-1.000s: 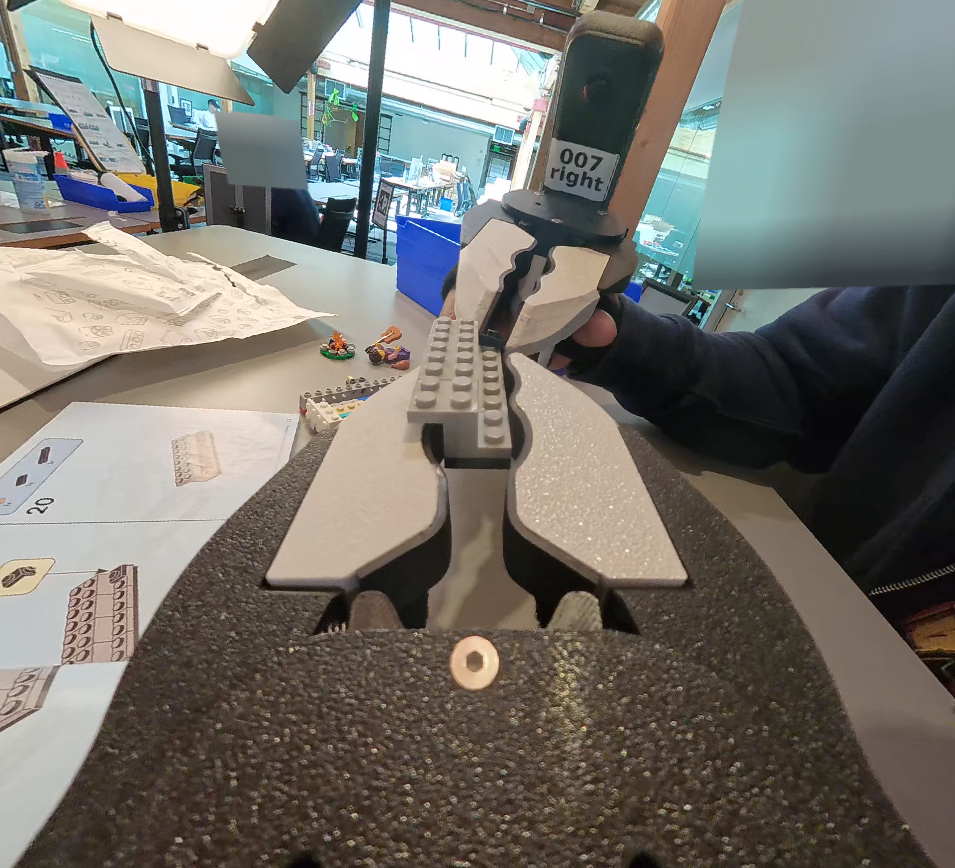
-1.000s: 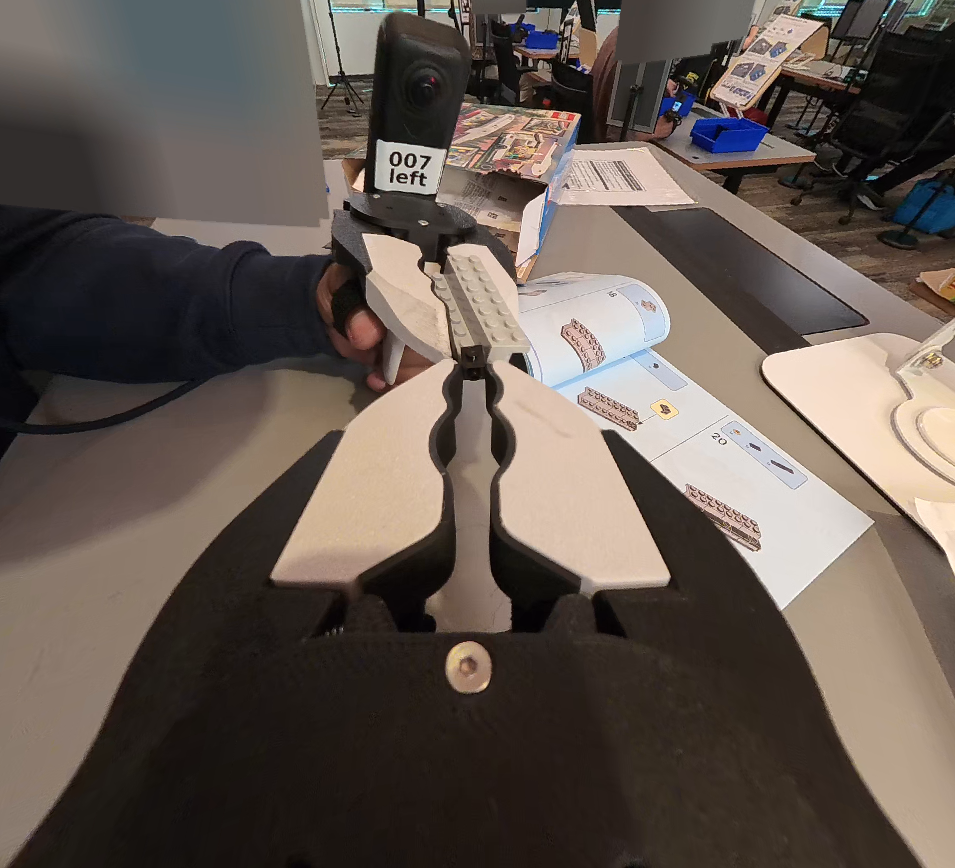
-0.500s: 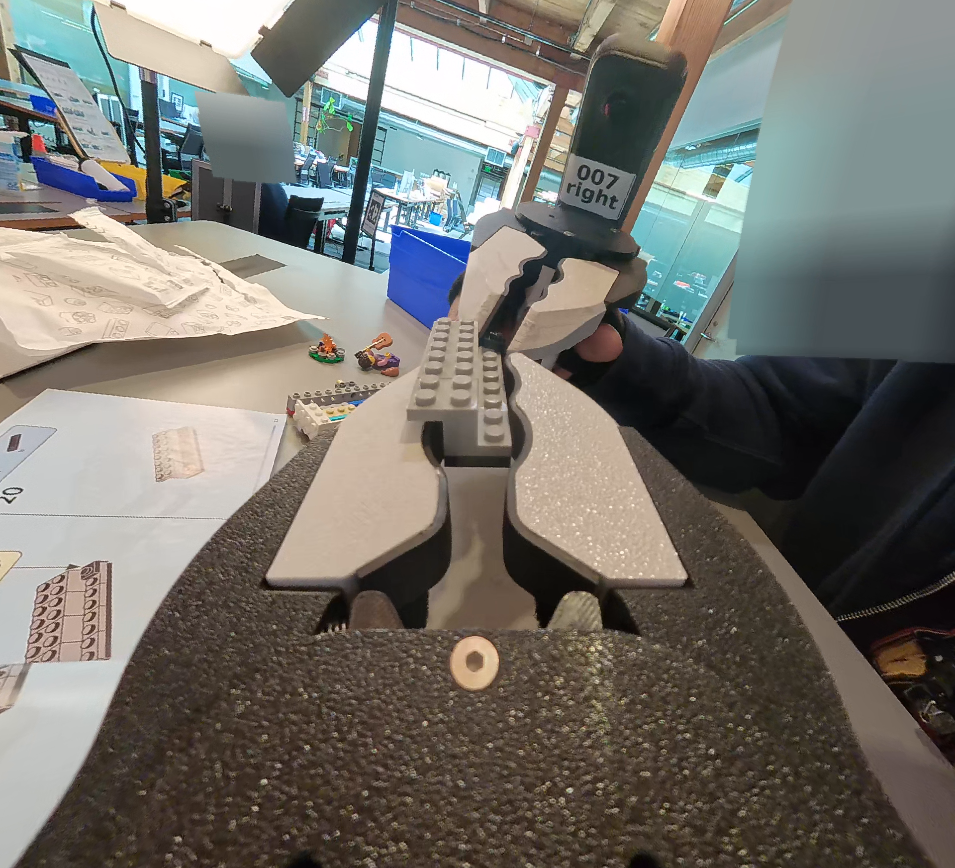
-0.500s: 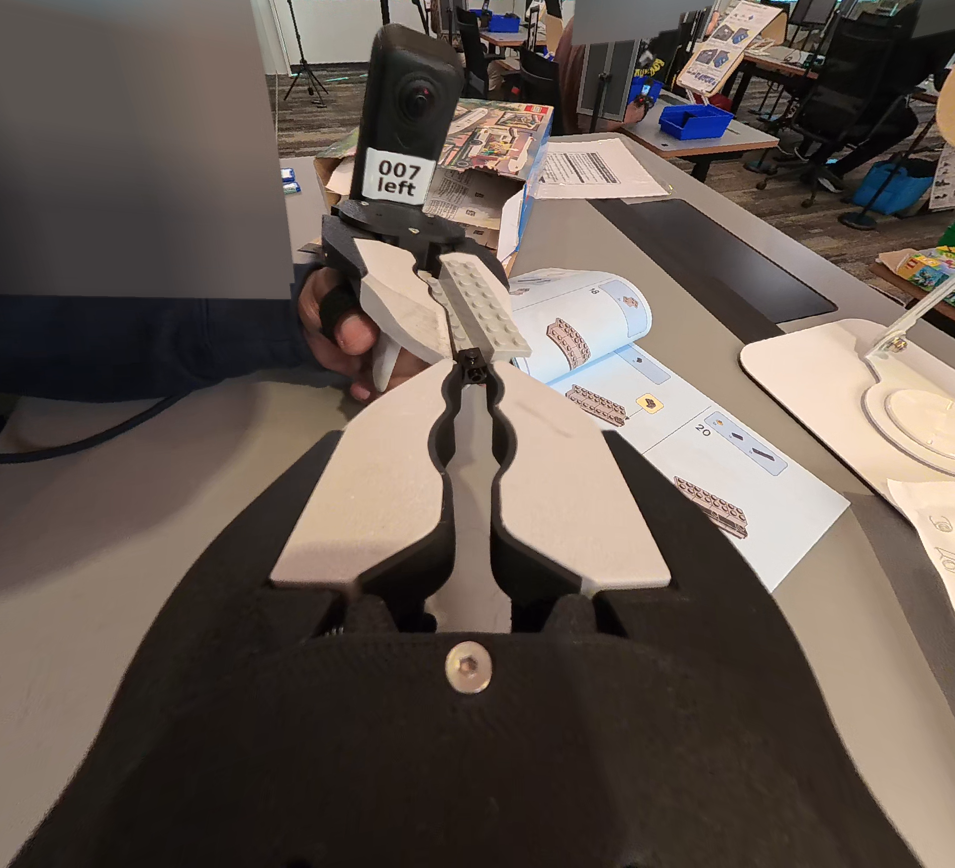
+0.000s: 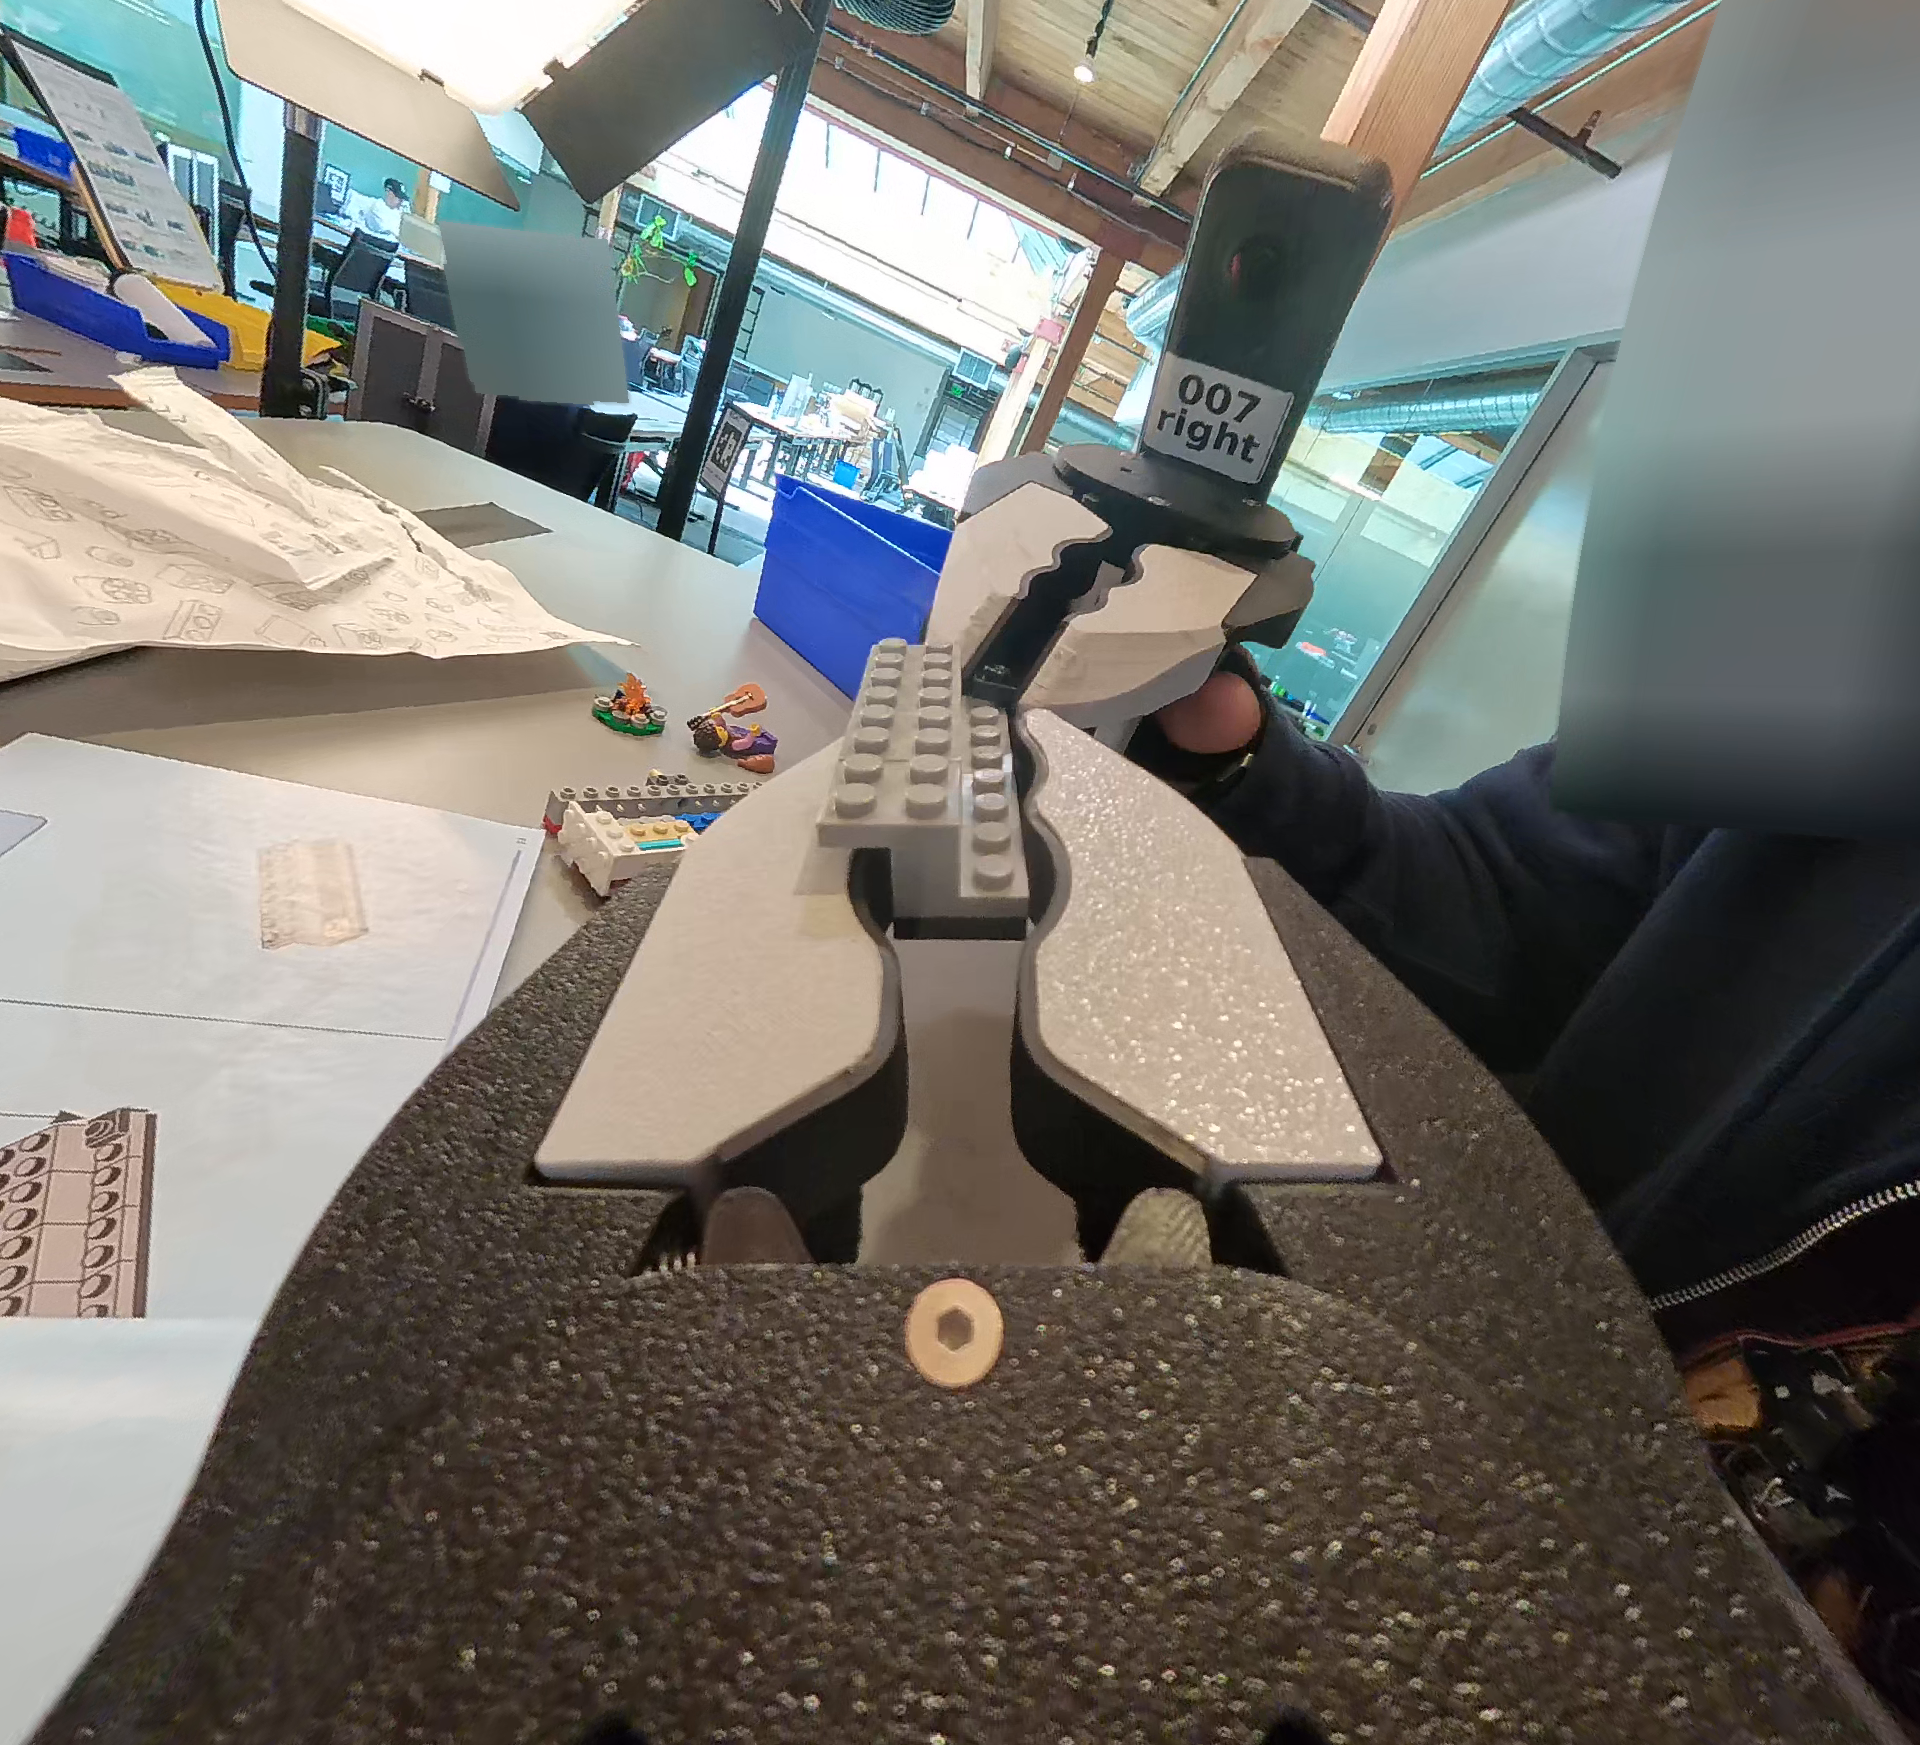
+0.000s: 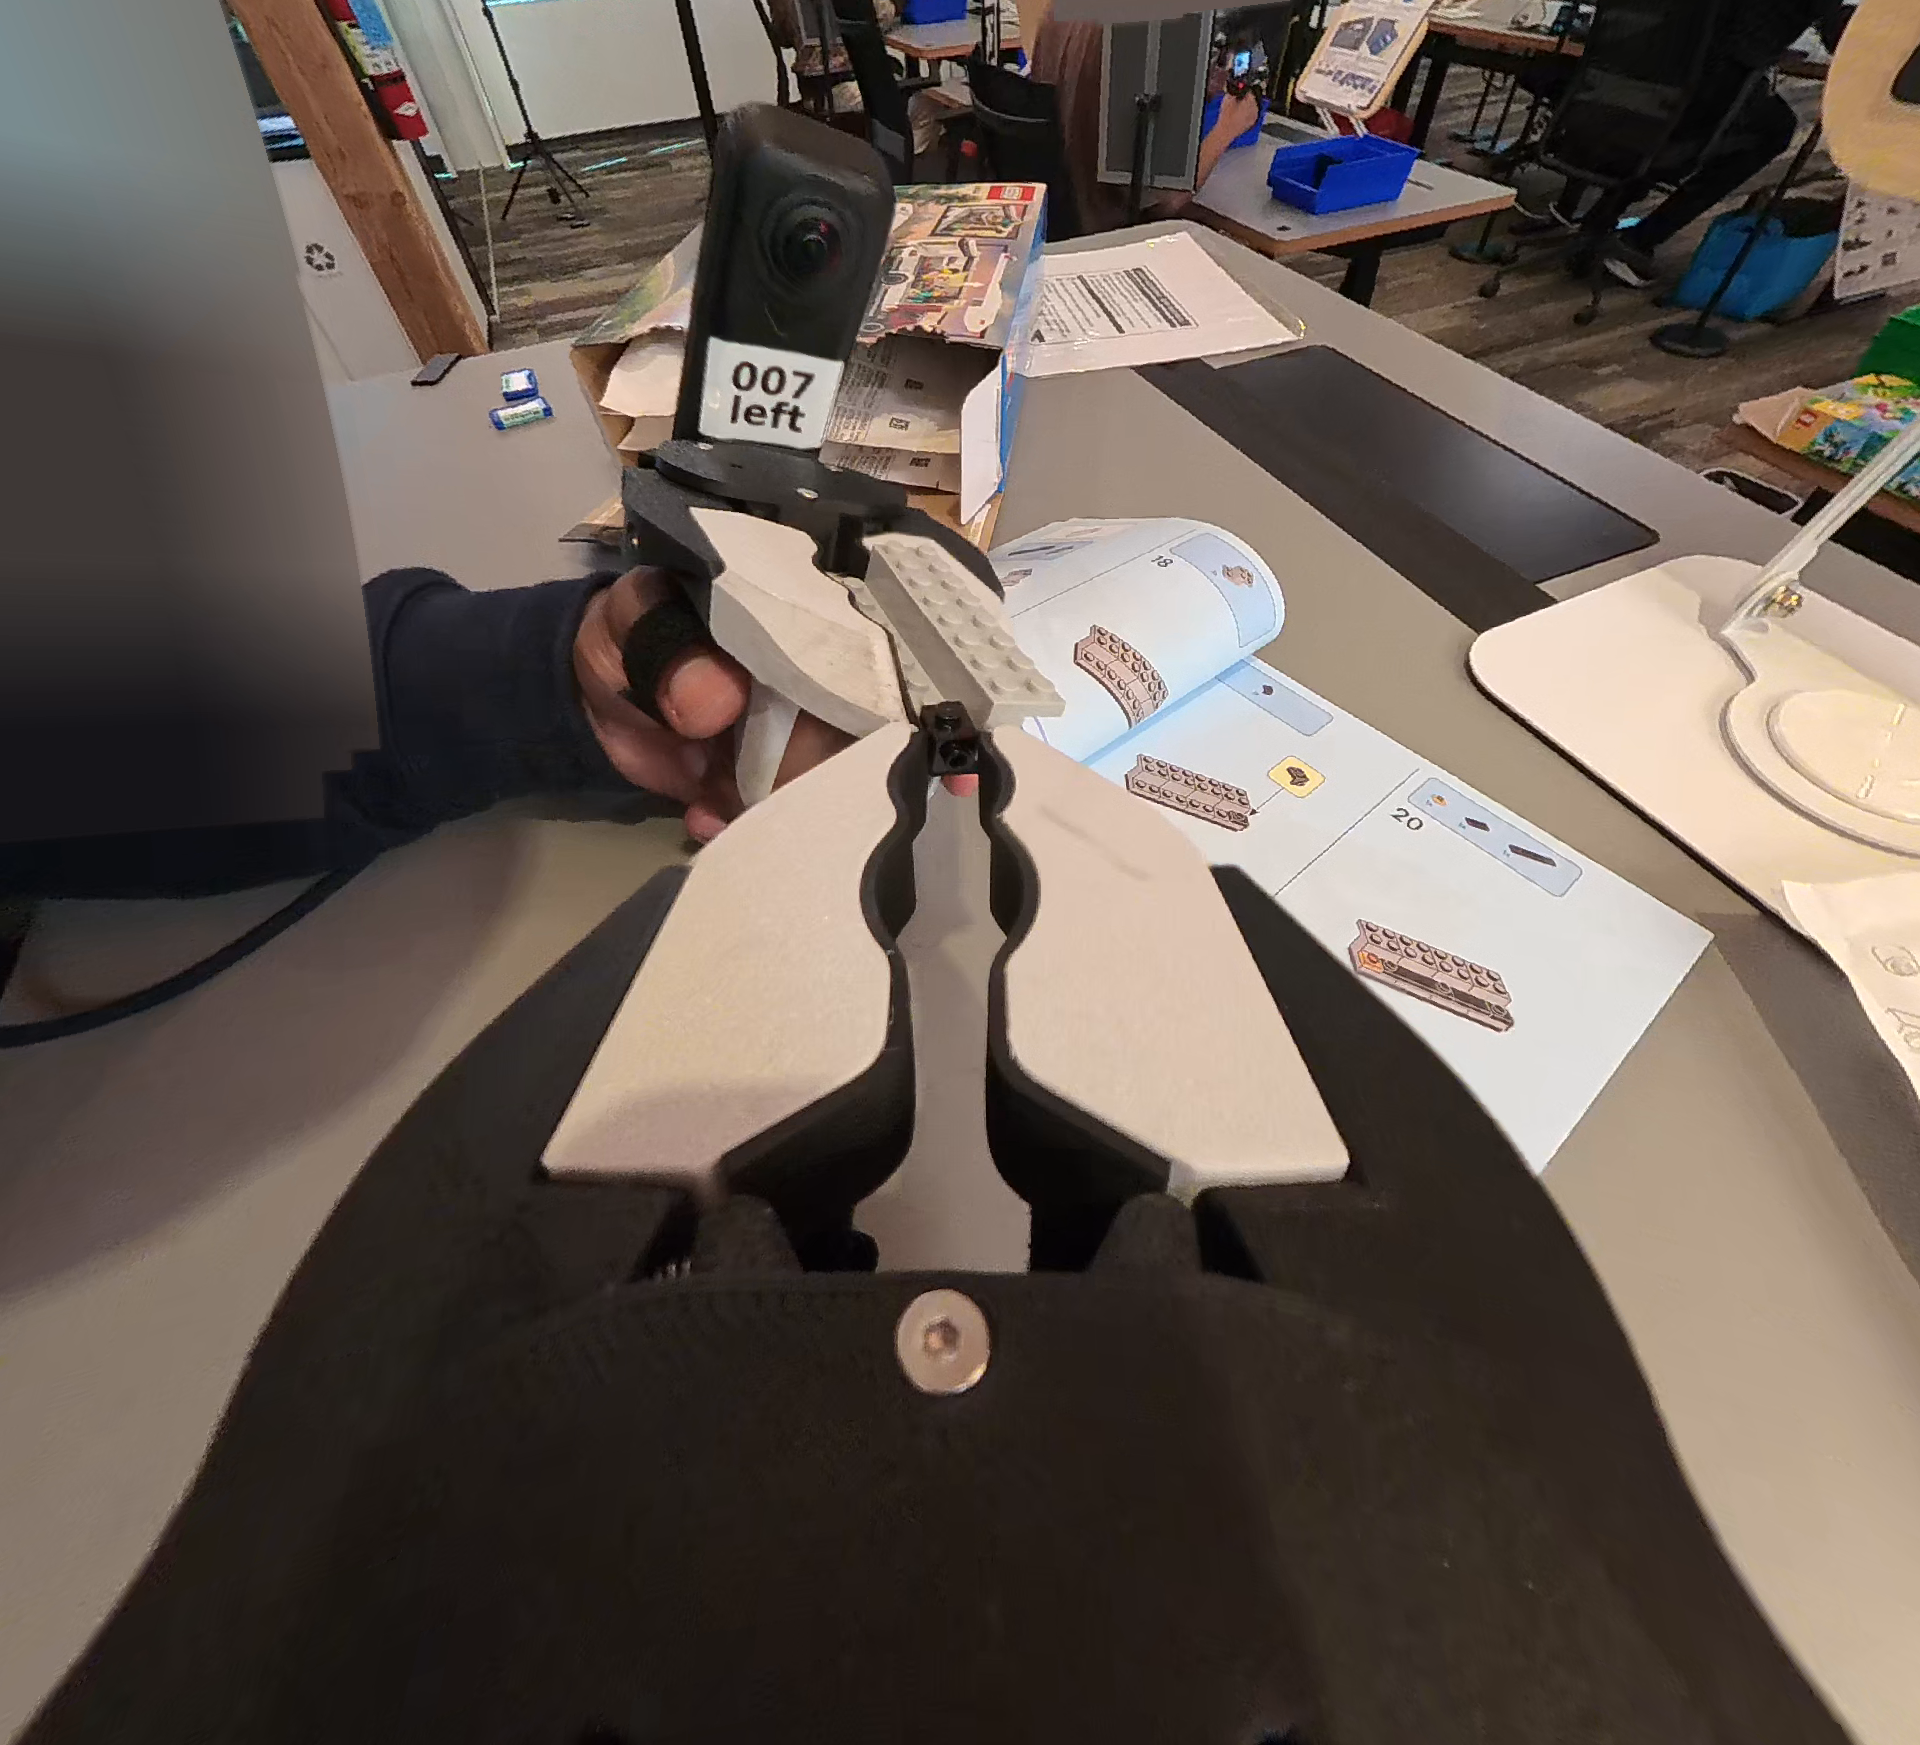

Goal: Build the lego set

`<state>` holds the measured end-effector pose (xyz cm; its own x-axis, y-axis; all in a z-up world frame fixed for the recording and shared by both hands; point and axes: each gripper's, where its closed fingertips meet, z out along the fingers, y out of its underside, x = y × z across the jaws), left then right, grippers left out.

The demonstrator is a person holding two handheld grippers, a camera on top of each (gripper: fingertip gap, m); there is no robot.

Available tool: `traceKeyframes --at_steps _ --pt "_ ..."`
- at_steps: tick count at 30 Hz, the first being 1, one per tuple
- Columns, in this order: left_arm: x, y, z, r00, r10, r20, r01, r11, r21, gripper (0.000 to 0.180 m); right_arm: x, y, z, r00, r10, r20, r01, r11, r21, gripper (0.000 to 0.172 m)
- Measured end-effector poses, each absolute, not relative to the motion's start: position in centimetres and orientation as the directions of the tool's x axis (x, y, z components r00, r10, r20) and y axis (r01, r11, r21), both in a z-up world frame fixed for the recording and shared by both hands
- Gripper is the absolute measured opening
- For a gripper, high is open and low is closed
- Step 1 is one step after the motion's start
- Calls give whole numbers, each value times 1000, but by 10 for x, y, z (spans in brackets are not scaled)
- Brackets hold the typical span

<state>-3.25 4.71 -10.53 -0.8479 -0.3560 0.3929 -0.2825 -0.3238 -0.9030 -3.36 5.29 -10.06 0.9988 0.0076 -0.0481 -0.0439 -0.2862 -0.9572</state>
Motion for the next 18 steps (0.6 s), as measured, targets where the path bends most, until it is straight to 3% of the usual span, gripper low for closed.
traceKeyframes --at_steps 18 --pt "-28 48 -110 -799 -278 533 -417 -383 -825 17 -28 55 -104 990 -60 -127 -139 -314 -939 10"
